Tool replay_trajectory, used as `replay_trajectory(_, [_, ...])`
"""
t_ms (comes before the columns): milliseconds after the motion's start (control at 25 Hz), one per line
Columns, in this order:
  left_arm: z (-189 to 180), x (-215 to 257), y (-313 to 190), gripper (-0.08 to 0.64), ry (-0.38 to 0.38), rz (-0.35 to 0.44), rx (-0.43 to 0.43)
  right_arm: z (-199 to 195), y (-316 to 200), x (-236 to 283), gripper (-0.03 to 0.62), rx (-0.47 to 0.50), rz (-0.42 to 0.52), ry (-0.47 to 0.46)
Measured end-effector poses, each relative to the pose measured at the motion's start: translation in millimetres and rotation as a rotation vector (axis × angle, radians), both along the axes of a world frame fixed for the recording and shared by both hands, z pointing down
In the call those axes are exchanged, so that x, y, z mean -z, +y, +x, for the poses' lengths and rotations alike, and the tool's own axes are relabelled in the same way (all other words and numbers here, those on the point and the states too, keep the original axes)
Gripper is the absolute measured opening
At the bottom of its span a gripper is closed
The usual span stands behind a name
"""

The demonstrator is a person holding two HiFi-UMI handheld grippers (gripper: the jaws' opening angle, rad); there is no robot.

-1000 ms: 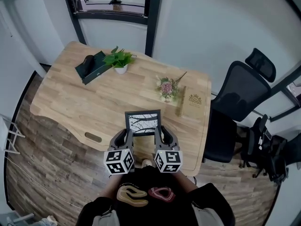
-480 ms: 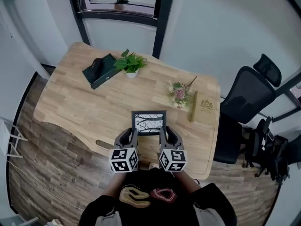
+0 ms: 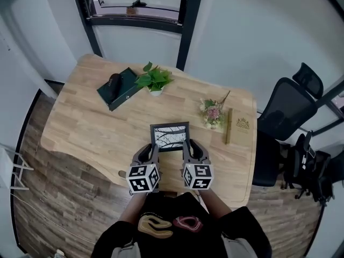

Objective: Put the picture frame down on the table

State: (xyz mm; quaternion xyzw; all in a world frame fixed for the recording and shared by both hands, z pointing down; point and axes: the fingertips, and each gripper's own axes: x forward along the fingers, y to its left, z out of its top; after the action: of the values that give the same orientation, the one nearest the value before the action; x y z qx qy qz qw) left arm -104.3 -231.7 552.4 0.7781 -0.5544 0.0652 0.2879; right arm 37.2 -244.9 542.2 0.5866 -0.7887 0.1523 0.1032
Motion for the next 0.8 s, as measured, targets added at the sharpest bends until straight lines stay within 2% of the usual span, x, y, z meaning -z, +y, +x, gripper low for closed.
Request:
replay_trajectory(200, [-4, -16, -22, 0.084, -0.027, -0.021, -0.027, -3, -17, -19, 0.084, -0.046, -0.050, -0.005])
replay_trajectory(360, [-3, -24, -41, 0.083, -0.016, -0.038, -0.041, -2, -33, -29, 0.084, -0.080, -0.077, -0.012])
replay_trajectory(800, [-1, -59, -84, 0.083, -0.008, -0.124, -0.062, 0, -73, -59, 0.084, -0.099, -0.150, 0.028])
